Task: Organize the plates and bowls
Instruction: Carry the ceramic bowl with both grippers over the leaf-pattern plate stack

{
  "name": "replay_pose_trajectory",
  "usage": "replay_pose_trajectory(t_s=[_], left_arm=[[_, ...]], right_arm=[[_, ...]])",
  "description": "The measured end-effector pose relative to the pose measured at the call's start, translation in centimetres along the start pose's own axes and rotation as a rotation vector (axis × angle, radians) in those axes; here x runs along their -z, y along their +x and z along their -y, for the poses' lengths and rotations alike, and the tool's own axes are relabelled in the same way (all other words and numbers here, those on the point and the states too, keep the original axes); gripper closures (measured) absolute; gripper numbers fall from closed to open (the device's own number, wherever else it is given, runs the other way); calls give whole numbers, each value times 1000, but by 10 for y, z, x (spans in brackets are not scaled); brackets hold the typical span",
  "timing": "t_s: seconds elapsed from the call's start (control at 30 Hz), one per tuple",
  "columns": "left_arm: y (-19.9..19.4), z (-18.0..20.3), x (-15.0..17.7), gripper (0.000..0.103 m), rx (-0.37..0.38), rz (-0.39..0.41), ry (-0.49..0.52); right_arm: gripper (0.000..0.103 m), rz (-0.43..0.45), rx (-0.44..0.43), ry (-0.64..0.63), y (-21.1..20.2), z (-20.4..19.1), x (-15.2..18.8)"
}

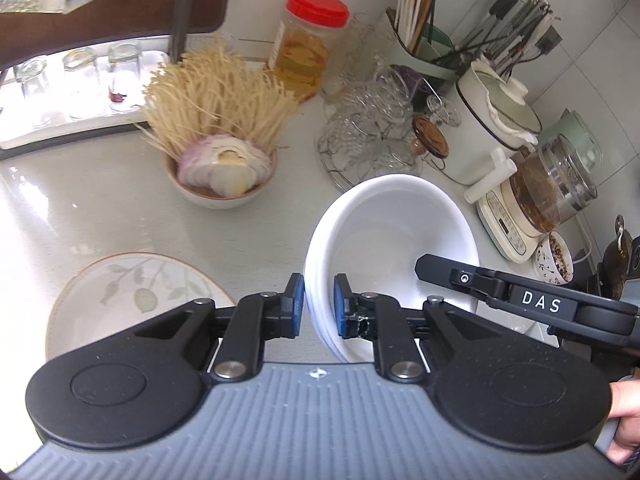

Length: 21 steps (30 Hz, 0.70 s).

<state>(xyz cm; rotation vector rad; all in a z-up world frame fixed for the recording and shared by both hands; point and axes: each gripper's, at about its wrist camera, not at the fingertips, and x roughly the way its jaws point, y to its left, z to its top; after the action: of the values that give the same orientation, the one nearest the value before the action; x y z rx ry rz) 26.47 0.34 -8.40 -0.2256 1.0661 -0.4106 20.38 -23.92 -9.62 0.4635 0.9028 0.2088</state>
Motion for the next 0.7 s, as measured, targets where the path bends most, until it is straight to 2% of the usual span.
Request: replay_pose_trajectory(t_s=[0.33, 0.53, 0.7], left_arm=[[-25, -41, 17, 85, -42, 33, -50], [-27, -67, 36, 85, -70, 28, -102], [-30, -86, 51, 85, -94, 2, -98]], right_arm=[[84, -24, -40, -56, 16, -40, 16], [84, -74, -41, -69, 34, -57, 31], [84, -128, -42, -74, 49, -69, 47]])
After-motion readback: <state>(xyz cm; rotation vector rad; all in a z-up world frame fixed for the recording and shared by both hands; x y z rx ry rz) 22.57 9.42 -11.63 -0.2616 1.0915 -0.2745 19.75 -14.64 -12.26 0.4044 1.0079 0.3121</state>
